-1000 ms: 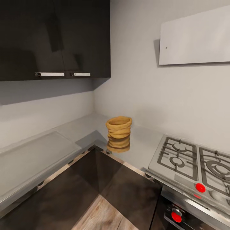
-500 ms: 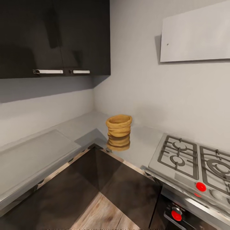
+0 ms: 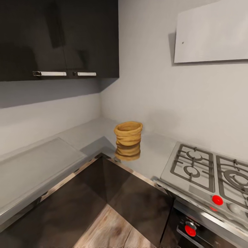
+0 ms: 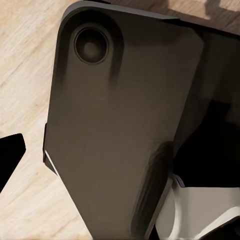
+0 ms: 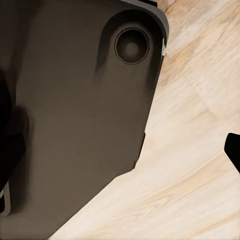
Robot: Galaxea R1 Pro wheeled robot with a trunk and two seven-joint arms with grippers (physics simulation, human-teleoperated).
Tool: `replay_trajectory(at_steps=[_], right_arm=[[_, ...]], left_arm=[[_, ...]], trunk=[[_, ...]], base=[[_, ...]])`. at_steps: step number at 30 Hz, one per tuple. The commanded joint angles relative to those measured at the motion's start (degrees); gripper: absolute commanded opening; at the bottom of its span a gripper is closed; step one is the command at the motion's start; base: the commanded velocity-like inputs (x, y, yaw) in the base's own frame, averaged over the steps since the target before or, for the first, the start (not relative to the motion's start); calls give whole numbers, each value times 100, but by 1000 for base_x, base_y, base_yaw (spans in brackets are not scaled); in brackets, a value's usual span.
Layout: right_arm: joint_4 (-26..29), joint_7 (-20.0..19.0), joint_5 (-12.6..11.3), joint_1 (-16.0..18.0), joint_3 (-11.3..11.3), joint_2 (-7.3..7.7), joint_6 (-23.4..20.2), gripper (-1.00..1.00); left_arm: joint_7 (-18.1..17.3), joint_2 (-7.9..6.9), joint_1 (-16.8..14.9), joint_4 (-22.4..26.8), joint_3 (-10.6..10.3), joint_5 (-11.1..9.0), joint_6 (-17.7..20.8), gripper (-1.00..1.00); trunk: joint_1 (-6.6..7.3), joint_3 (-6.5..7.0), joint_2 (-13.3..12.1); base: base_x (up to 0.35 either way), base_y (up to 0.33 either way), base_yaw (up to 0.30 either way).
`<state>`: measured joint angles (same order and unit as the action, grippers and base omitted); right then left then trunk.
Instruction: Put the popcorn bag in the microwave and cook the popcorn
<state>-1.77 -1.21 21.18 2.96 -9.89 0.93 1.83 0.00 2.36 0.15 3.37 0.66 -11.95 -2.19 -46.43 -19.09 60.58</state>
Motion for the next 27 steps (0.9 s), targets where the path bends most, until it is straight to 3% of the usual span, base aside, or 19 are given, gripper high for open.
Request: replay_trajectory(at_steps=[1, 27], right_arm=[[-16, -11, 44, 9, -48, 3, 19, 100], [-16, -11, 51, 7, -48, 3, 19, 100]], left_arm=[[0, 1, 2, 6, 1, -35, -10, 100], [0, 0, -2, 6, 3, -35, -10, 100]], trunk=[[0, -15, 4], [0, -254, 4]], base=[[0, 0, 0], [0, 0, 0]])
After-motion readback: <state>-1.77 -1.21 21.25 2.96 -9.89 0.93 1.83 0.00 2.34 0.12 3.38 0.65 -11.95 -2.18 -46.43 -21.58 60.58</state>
